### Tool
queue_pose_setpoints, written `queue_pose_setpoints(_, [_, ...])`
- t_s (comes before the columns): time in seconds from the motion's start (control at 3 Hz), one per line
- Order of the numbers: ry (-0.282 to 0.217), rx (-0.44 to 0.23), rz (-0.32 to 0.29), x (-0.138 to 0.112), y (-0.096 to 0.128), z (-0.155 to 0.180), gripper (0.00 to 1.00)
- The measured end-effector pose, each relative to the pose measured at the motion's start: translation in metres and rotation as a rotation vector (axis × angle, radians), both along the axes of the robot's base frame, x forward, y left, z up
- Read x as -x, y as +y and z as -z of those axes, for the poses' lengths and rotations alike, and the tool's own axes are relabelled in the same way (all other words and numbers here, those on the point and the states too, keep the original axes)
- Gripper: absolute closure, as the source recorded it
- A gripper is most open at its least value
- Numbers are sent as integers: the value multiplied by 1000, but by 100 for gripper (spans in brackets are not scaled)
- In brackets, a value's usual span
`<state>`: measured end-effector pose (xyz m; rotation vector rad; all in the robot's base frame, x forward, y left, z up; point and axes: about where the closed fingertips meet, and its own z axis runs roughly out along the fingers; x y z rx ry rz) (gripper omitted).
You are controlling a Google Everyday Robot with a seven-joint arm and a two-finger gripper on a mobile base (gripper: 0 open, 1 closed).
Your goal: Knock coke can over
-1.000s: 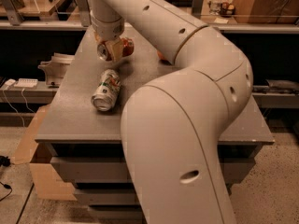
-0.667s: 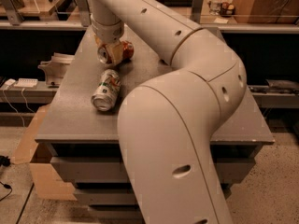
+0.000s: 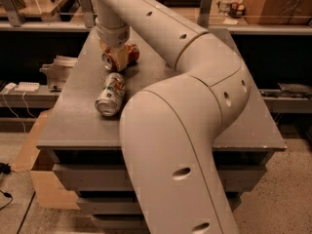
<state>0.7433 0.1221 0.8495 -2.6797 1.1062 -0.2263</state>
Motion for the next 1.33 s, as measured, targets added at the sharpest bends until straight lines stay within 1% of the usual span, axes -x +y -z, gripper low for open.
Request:
queue_pose_setpoints(0.67, [16,-6,6,2,0,4,15])
queue_pose_setpoints(1.0, [21,-11,3,-1,-1,4,0])
queue_pose_setpoints(1.33, [23,-16,4,-3,-2,4,0])
